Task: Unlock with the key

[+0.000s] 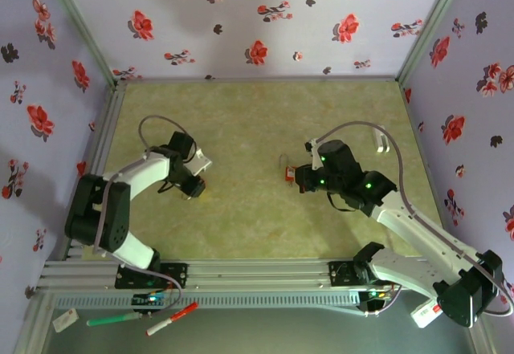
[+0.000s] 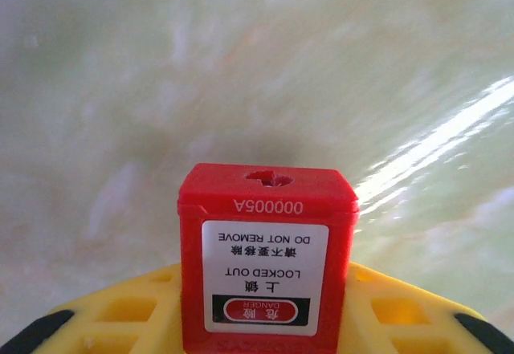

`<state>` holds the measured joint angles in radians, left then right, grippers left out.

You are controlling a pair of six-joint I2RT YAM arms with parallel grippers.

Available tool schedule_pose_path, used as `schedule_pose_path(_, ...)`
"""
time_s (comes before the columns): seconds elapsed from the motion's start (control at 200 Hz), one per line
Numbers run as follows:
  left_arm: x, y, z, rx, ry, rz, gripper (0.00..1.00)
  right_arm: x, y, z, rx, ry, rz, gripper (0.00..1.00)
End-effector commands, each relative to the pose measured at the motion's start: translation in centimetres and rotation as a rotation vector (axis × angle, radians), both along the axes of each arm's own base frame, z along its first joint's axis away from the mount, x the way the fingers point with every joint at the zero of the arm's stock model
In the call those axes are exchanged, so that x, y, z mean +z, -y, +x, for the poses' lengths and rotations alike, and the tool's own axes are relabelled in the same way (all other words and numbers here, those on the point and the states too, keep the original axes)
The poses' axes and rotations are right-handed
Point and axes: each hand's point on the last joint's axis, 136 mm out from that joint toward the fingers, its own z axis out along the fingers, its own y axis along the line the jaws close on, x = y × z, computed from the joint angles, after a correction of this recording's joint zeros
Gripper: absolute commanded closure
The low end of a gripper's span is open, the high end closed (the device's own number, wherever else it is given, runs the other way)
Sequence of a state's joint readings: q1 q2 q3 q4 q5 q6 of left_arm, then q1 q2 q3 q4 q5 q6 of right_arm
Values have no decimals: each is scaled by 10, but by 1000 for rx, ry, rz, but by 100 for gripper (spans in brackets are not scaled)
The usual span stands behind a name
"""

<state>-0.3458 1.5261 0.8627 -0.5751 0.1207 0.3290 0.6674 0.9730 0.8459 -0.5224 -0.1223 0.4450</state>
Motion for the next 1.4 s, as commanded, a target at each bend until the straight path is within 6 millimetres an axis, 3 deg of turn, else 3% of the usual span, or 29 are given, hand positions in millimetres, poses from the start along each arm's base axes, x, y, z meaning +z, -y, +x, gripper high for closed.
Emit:
schedule_pose_path(0.0,52,40,2,-128,188,-176,71,-2,-4,-6,37,-28,42,100)
schedule_pose_path(0.11,104,76,-13,-310,412,-329,71,1,-15,-20,122,-83,96,100)
schedule_pose_path(0.17,129,94,-33,-458,521,-411,70,1,-22,-33,185,-124,132,100)
schedule_pose_path(0.255,151,114,-60,-662,657,-440,70,2,-30,-48,256,-172,179,100)
schedule_pose_path(0.345,164,127,-81,-810,682,-430,72,6,-36,-60,300,-205,234,100)
schedule_pose_path(0.44,164,139,-97,-940,667,-385,76,9,-37,-68,318,-212,244,100)
schedule_pose_path(0.6,166,155,-102,-1039,697,-337,78,18,-45,-73,336,-208,291,100)
schedule_pose_path(0.805,164,165,-98,-1044,689,-329,80,23,-56,-75,355,-196,319,100)
schedule_pose_path(1.395,157,168,-92,-1005,678,-325,82,21,-76,-80,397,-218,381,100)
